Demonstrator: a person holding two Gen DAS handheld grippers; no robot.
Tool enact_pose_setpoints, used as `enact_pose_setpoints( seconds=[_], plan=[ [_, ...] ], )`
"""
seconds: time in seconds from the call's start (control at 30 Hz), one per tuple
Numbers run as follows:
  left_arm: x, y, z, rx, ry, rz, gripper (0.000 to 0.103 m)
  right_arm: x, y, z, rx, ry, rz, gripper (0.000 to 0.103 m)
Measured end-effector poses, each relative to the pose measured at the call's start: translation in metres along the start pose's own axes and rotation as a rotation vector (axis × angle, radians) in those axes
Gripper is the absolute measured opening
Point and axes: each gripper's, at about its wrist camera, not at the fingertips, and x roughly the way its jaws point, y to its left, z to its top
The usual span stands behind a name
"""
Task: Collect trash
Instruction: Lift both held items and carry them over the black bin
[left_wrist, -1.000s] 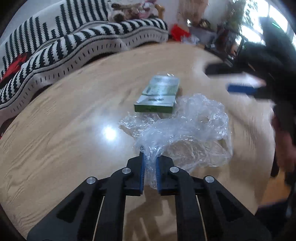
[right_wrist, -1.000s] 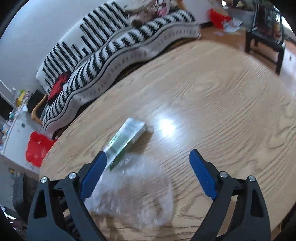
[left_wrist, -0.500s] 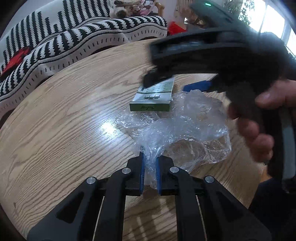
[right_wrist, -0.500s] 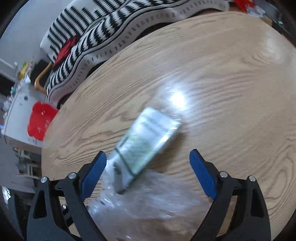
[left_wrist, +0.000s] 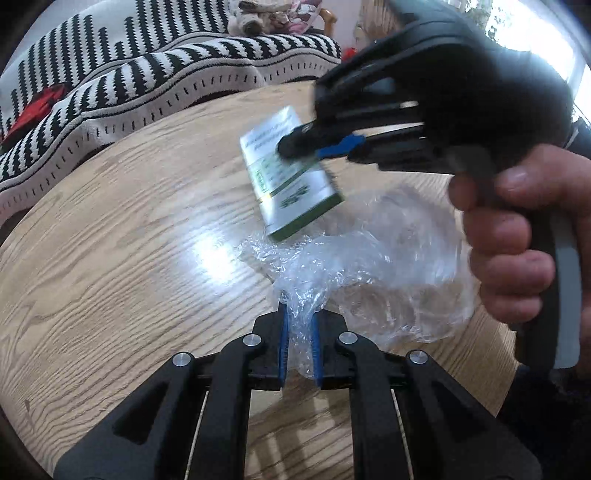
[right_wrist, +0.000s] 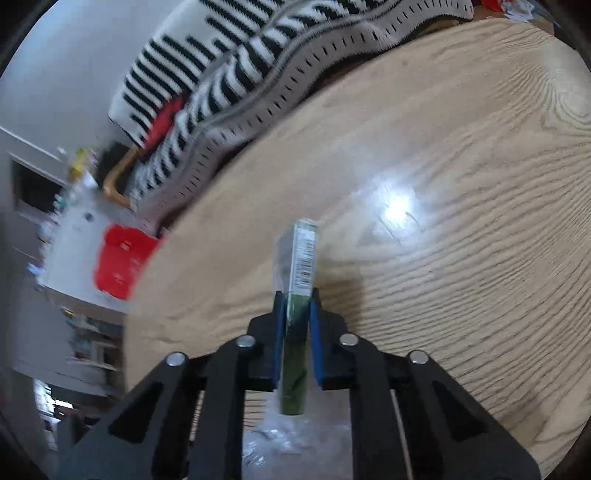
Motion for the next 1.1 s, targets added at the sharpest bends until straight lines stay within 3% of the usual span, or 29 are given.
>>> enact_pose_setpoints(
  seconds=[0.2, 0.37, 0.6, 0.87, 1.1],
  plan=[
    [-0.014, -0.004, 0.010, -0.020, -0.051, 0.010, 0.009, -0.053, 0.004, 0.005, -0.023, -0.111, 0.016, 0.012],
    [-0.021, -0.020, 0.022, -0.003, -0.083, 0.030, 0.009, -0.115, -0.025, 0.011, 0.005, -0.214, -0.021, 0.012],
    [-0.024, -0.075, 0.046, 0.065, -0.129, -0.010, 0.009, -0.239, -0.109, -0.002, 0.062, -0.380, -0.227, 0.012],
    [-0.004, -0.194, 0.075, 0.189, -0.148, -0.146, 0.009, -0.369, -0.225, -0.069, 0.215, -0.498, -0.421, 0.012],
    [0.024, -0.333, 0.073, 0.328, -0.111, -0.315, 0.009, -0.469, -0.328, -0.155, 0.392, -0.568, -0.637, 0.012]
  ],
)
